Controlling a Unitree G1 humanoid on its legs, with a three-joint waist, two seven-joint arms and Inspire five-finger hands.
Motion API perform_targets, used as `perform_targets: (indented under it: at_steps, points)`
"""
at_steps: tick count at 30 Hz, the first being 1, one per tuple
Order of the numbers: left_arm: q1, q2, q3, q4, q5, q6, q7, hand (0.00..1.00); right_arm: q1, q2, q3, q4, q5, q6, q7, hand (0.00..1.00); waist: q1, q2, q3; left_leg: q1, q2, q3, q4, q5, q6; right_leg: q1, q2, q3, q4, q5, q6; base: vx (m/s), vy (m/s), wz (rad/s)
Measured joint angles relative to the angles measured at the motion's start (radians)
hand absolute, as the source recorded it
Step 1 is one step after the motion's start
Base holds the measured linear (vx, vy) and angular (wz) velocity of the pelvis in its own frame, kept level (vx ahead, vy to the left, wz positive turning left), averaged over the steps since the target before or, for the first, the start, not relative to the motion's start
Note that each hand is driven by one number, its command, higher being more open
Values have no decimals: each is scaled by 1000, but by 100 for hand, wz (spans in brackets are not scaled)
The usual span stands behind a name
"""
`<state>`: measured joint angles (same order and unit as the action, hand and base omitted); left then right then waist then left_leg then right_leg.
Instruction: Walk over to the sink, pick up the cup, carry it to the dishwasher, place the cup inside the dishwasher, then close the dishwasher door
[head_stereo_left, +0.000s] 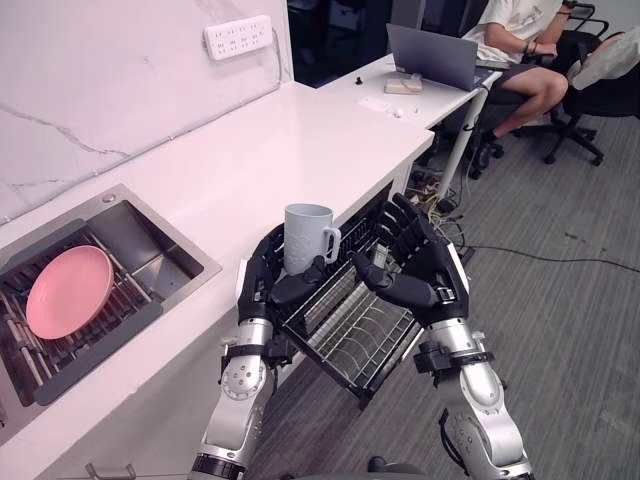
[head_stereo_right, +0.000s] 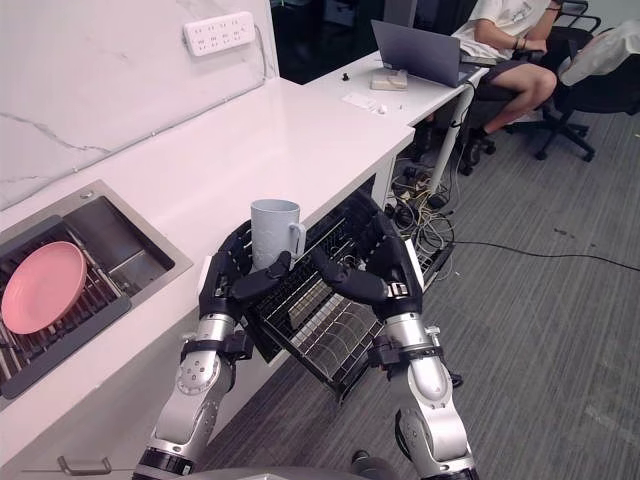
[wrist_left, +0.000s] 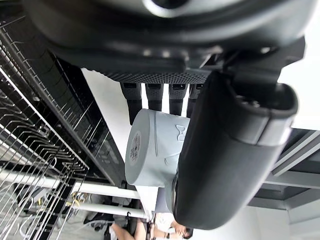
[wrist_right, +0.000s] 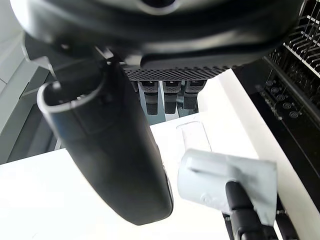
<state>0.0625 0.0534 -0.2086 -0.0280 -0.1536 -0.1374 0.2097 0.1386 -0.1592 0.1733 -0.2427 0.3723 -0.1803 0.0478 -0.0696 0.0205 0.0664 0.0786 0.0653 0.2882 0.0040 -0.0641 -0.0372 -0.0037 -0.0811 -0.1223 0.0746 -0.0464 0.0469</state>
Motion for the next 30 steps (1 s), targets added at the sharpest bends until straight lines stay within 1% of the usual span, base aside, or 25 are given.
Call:
perform_targets:
  at_steps: [4,7,10,14,15,17,19,21,24,25,29,30]
  points:
    - [1,1,-47,0,0,-2,-24,30,-26,-3,12,13,-3,1,-1,90,0,0,-1,1,-2,-1,-2,-2,10,20,2,3,-45,30,5,-46,28,-3]
    - [1,1,-102,-14,0,-2,-55,30,-58,-1,12,107,-12,6,-17,90,2,1,-8,-9,-8,-4,-3,3,20,26,1,1,-79,55,8,-78,21,2]
    - [3,2,-148,-26,16,1,-65,30,-60,7,7,165,-10,20,-47,90,4,11,-24,-20,-14,-9,-6,10,26,24,-1,-8,-97,69,10,-36,9,5]
    - [6,0,-152,-28,8,1,-62,30,-90,6,7,189,-11,17,-59,90,1,12,-27,-25,-15,-18,-6,15,27,23,-2,-16,-96,70,10,-26,8,6]
    - [5,0,-151,-28,-5,1,-58,30,-107,6,11,200,-13,15,-58,30,3,12,-28,-28,-16,-22,-9,18,27,22,-3,-20,-96,70,10,-25,-2,11]
    - [4,0,-150,-28,-26,2,-51,30,-135,4,19,224,-13,8,-57,30,7,12,-32,-33,-17,-28,-17,26,27,16,-3,-22,-96,71,9,-20,-2,9]
    - [1,0,-150,-28,-63,2,-36,30,-167,1,36,247,-13,0,-57,30,21,12,-38,-37,-18,-28,-25,32,28,6,-2,-22,-94,72,9,0,0,0]
    - [-2,-2,-150,-29,-89,2,-27,30,-189,4,37,269,-12,-8,-61,30,28,10,-40,-38,-18,-28,-26,33,29,5,-3,-22,-93,72,9,0,0,0]
    - [-2,-2,-150,-32,-104,2,-17,30,-226,-3,29,306,-12,-9,-73,30,31,8,-43,-40,-22,-30,-26,34,30,4,-6,-23,-93,73,10,0,0,0]
    - [-2,-2,-150,-33,-107,2,-15,90,-235,-16,30,310,-11,-9,-74,30,30,6,-44,-43,-24,-30,-26,34,31,2,-8,-23,-93,74,12,0,0,0]
    - [-2,-1,-159,-34,-110,2,-14,90,-241,-15,29,305,-11,-7,-83,30,30,2,-46,-43,-25,-31,-26,35,32,1,-9,-23,-91,75,13,0,0,0]
    - [-1,0,-178,-36,-104,2,-14,90,-250,-16,25,306,-11,3,-96,30,32,1,-46,-44,-26,-32,-26,35,33,1,-10,-23,-91,75,14,0,0,0]
